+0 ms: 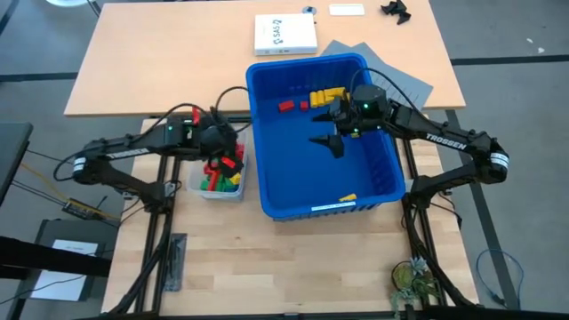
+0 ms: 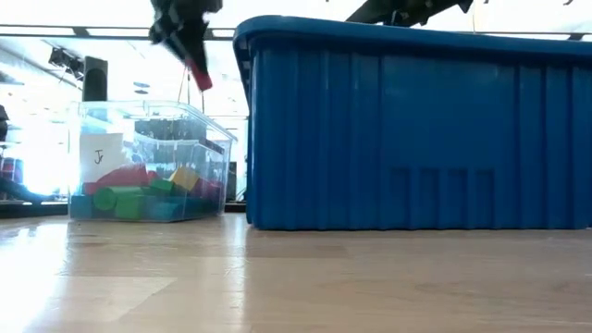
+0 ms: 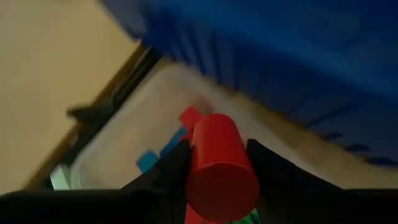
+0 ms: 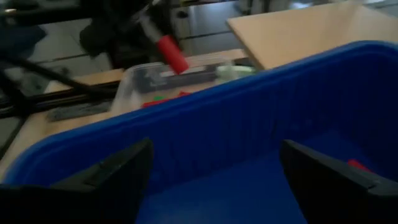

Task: Sort blocks
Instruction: Put the red block into the transparent bin

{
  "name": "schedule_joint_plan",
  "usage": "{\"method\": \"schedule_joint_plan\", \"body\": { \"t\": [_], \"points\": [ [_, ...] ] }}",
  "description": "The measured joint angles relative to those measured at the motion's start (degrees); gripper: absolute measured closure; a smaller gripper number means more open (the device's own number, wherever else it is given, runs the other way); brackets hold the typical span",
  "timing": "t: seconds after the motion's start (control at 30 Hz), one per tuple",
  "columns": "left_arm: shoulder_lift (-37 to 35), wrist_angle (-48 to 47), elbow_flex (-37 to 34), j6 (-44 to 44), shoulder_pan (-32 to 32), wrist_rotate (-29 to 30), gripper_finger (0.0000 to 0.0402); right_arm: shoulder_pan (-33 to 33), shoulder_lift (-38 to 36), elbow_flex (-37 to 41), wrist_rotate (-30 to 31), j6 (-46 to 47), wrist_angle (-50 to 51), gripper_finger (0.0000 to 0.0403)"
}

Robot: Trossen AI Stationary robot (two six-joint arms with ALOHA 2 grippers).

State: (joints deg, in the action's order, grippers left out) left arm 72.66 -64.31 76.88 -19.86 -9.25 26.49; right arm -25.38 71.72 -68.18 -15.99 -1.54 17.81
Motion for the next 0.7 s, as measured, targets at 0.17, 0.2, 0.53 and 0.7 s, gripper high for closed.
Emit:
{"method": "schedule_joint_plan", "body": {
  "t": [0.17, 0.2, 0.53, 0.7],
  "points": [
    [-2.01, 0.21, -7.77, -5.06, -2.81, -0.63, 0.0263, 0.05, 0.16, 0.00, 0.51, 0.05, -3.63, 0.0054],
    [-2.01, -0.15, -8.94, -5.69, -3.22, -0.95, 0.0262, 0.15, 0.25, 0.00, 0.42, 0.07, -4.76, 0.0054],
    [-2.05, 0.59, -14.01, -10.06, -6.46, -4.01, 0.0157, -0.92, 1.68, -0.07, 12.24, -0.81, -13.09, 0.0060],
    [-2.10, 2.66, -11.83, -6.69, -7.27, -4.12, 0.0124, -4.17, 8.33, 0.02, 12.10, -2.12, -15.17, 0.0066]
  ]
}}
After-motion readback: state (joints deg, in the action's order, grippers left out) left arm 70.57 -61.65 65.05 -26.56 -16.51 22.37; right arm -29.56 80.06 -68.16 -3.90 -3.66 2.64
